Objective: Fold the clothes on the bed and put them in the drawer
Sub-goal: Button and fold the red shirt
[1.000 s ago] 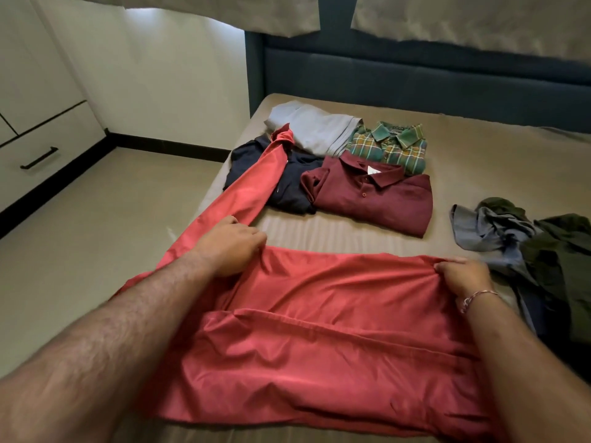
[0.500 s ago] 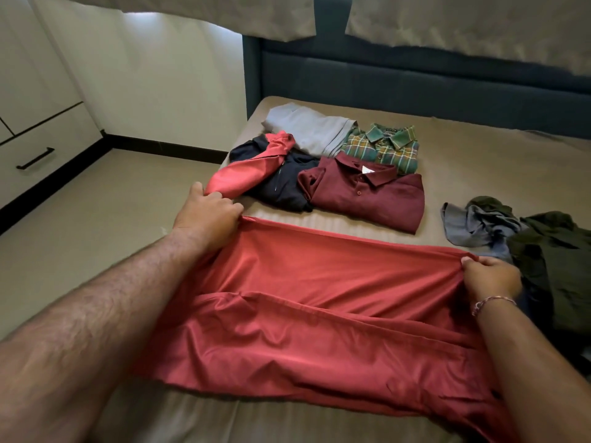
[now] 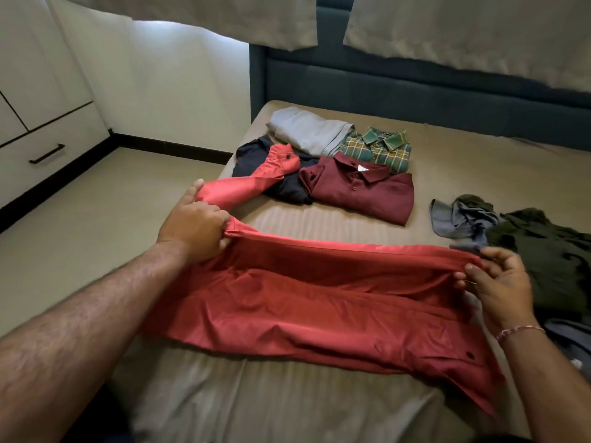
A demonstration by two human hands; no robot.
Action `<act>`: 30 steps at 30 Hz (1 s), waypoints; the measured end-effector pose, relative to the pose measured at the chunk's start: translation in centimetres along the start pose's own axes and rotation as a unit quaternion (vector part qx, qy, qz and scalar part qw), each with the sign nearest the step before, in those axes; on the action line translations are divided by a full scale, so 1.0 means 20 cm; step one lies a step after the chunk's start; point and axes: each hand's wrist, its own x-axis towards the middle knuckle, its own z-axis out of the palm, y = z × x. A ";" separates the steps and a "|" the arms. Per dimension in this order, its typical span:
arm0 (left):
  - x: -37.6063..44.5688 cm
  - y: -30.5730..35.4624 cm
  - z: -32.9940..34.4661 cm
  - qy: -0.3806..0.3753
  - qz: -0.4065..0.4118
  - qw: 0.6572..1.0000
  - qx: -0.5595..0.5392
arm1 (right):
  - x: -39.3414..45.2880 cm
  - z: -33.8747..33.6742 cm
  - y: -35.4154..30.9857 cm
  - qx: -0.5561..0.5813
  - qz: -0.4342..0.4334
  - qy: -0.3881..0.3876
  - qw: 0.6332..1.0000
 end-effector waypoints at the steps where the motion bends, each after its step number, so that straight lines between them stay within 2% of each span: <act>1: -0.04 0.00 -0.03 0.003 -0.002 1.000 0.006 | -0.02 -0.05 0.02 -0.026 -0.016 -0.023 0.999; 3: -0.12 0.01 -0.11 0.004 -0.014 1.000 0.022 | -0.11 -0.12 -0.01 -0.112 -0.061 -0.062 0.990; 6: -0.24 0.03 -0.22 -0.012 -0.022 0.999 0.030 | -0.18 -0.20 -0.03 -0.262 -0.119 -0.075 0.955; 9: -0.40 0.05 -0.24 -0.035 0.020 0.999 0.014 | -0.21 -0.26 -0.04 -0.422 -0.142 -0.122 0.887; 11: -0.53 0.07 -0.19 -0.041 0.052 0.998 -0.015 | -0.23 -0.29 -0.06 -0.505 -0.135 -0.182 0.833; 14: -0.64 0.10 -0.14 -0.052 0.035 0.997 -0.050 | -0.30 -0.25 -0.12 -0.572 -0.090 -0.292 0.761; 15: -0.66 0.11 -0.14 -0.047 0.022 0.997 -0.065 | -0.33 -0.22 -0.15 -0.588 -0.089 -0.302 0.745; 16: -0.66 0.13 -0.16 -0.026 0.010 0.996 -0.086 | -0.35 -0.18 -0.17 -0.589 -0.104 -0.292 0.746; 19: -0.59 0.28 -0.23 0.077 0.009 0.987 -0.139 | -0.40 0.00 -0.23 -0.516 -0.222 -0.209 0.801; 21: -0.49 0.45 -0.26 0.105 0.033 0.976 -0.185 | -0.45 0.19 -0.23 -0.451 -0.287 -0.200 0.821; 24: -0.32 0.72 -0.21 0.027 0.054 0.965 -0.256 | -0.52 0.49 -0.14 -0.401 -0.300 -0.216 0.838; 27: -0.24 0.89 -0.13 -0.108 0.048 0.963 -0.240 | -0.58 0.69 0.03 -0.434 -0.254 -0.224 0.835; 30: -0.29 0.86 0.01 -0.220 -0.018 0.954 -0.204 | -0.58 0.67 0.22 -0.543 -0.178 -0.240 0.785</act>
